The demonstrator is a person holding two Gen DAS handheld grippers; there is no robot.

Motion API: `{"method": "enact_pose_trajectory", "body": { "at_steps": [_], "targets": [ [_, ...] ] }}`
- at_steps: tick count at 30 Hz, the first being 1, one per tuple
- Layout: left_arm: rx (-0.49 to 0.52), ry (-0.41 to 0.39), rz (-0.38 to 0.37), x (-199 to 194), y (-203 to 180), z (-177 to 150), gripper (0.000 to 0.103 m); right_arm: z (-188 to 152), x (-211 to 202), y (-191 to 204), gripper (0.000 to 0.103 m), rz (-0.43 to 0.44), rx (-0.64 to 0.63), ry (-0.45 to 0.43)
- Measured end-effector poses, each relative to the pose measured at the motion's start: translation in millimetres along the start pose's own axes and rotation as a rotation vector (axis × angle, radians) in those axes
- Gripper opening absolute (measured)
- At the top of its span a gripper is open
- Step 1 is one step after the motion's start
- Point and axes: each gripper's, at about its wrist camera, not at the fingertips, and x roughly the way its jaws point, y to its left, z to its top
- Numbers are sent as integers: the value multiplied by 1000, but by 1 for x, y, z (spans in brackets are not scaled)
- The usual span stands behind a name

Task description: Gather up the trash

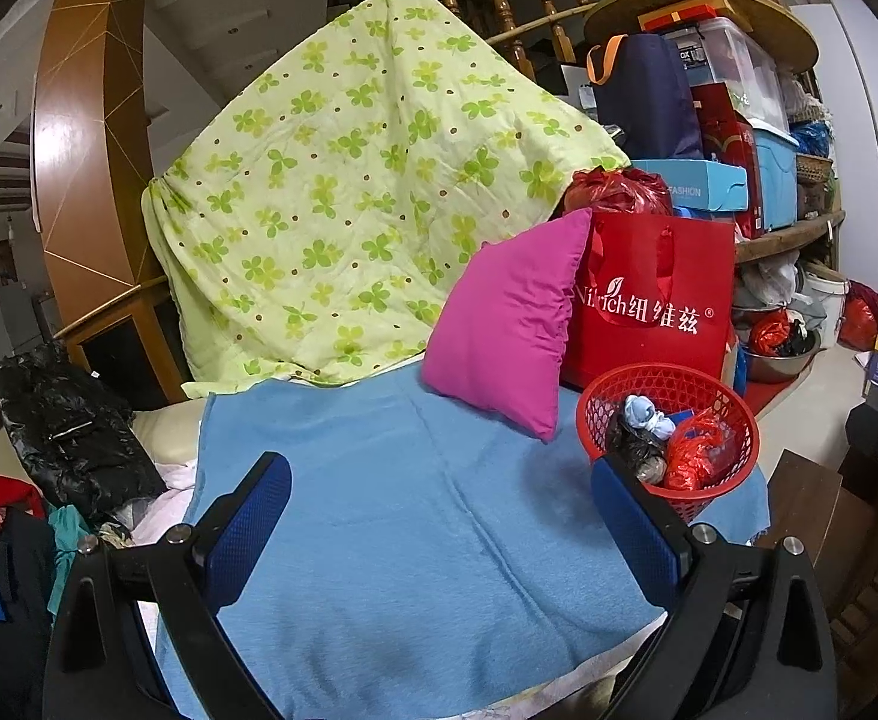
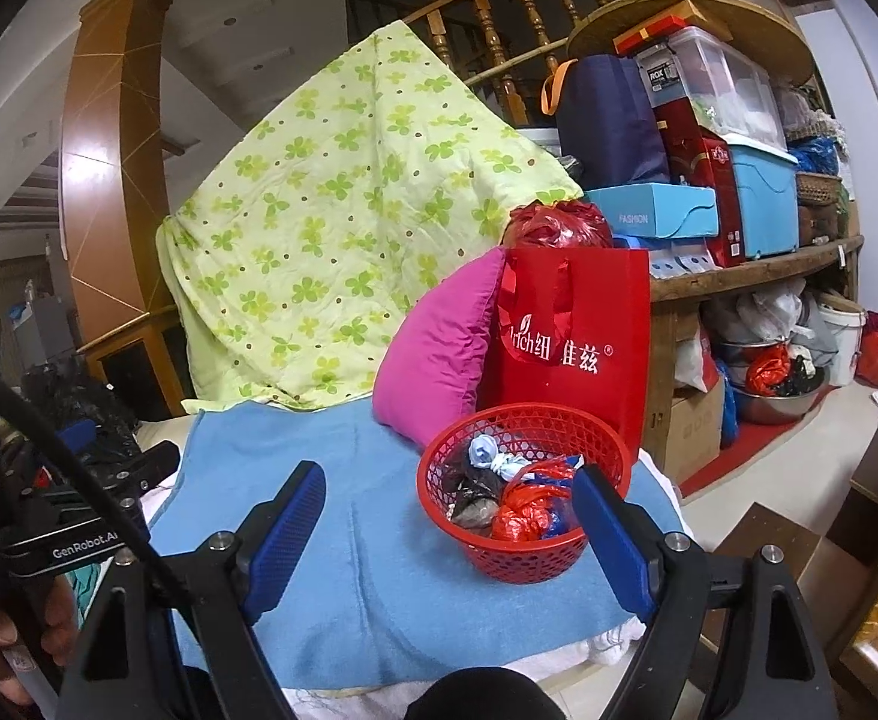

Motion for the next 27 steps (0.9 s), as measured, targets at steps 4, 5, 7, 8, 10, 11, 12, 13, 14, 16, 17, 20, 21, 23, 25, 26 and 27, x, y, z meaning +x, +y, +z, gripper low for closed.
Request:
{"method": "enact_pose_trajectory", "body": {
  "at_steps": [4,5,7,8,10,11,12,13,14,16,17,20,21,23,25,26,27],
  "targets": [
    [-2,2,1,-1,0,0,100,1,-5,4,87,-3,-18,1],
    [-2,2,3,-1,0,0,100,2,-6,5,87,0,-19,2],
    [-7,6,10,-3,1,-1,100,2,-7,6,87,4,-24,6],
    [-8,8,11,-4,2,-1,100,2,-7,7,87,6,-26,8],
    [-9,11,14,-5,3,-3,100,3,-6,8,87,12,-31,12],
    [-9,12,16,-6,3,-4,100,3,-5,8,87,13,-33,13],
    [-11,11,20,-7,4,-5,100,3,-4,9,87,14,-35,13],
    [-13,10,22,-7,5,-5,100,3,-4,9,87,15,-36,14],
    [-13,10,24,-7,6,-6,100,3,-3,10,87,16,-36,16],
    [-16,11,25,-8,8,-6,100,3,-2,11,87,16,-39,20],
    [-17,12,26,-8,9,-6,100,3,-2,11,87,15,-40,21],
    [-14,11,30,-9,11,-6,100,4,-1,12,87,15,-41,23],
    [-13,11,30,-8,12,-5,100,4,0,12,87,15,-40,22],
    [-14,10,30,-9,12,-5,100,5,0,11,87,13,-41,22],
    [-15,9,31,-9,13,-5,100,5,0,11,87,14,-41,22],
    [-16,8,30,-10,14,-4,100,5,0,12,87,12,-42,23],
    [-16,7,30,-10,15,-4,100,5,0,11,87,11,-42,23]
  ]
}}
